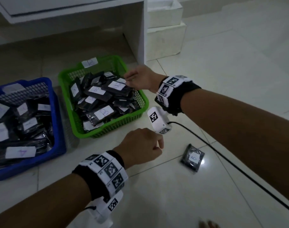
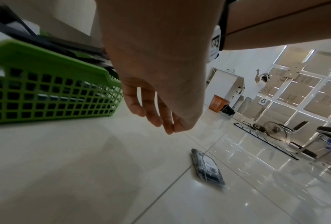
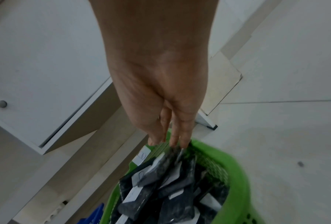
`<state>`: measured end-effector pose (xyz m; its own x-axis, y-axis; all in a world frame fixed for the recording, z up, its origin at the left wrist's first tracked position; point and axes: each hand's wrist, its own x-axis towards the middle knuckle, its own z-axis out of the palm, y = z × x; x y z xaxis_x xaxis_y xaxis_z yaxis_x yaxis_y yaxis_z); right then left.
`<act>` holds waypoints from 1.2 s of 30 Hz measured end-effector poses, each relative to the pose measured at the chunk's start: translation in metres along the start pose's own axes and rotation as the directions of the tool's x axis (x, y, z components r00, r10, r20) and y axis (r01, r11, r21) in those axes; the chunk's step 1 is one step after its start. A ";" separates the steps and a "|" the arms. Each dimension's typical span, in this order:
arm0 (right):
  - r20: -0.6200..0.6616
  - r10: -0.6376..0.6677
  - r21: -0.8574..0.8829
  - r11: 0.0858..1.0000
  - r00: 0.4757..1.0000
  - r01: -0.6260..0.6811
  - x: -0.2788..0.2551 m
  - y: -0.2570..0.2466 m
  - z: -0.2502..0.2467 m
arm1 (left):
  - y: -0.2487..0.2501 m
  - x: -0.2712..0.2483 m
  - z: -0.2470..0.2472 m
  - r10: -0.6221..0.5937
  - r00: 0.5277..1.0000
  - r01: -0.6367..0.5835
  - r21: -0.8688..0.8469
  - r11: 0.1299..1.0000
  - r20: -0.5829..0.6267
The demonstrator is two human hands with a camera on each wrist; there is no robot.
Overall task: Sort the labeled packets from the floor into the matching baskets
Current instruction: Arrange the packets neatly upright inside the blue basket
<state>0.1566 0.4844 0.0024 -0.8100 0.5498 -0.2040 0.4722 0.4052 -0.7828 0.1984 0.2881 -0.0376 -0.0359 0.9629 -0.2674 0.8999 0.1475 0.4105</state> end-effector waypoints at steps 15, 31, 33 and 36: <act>0.105 0.303 -0.472 0.854 0.947 -0.221 -0.124 0.159 -0.102 | 0.060 0.074 0.075 0.380 0.906 -0.412 0.183 0.893 0.186; 0.020 -0.059 -0.459 0.886 0.998 0.062 -0.095 0.122 -0.065 | -0.009 0.052 -0.040 -0.027 0.984 -0.054 -0.441 0.896 -0.176; 0.014 -0.173 -0.411 0.897 0.985 0.164 -0.085 0.106 -0.049 | -0.038 0.043 -0.070 -0.152 0.935 -0.036 -0.512 0.858 -0.321; 0.032 -0.284 -0.378 0.884 0.958 0.275 -0.074 0.079 -0.027 | -0.085 0.028 -0.100 -0.325 0.857 0.068 -0.537 0.841 -0.399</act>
<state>0.2628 0.4953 -0.0286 -0.9217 0.3879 0.0081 0.3260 0.7855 -0.5261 0.0774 0.3246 0.0068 -0.4966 0.8679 -0.0147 0.5205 0.3113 0.7951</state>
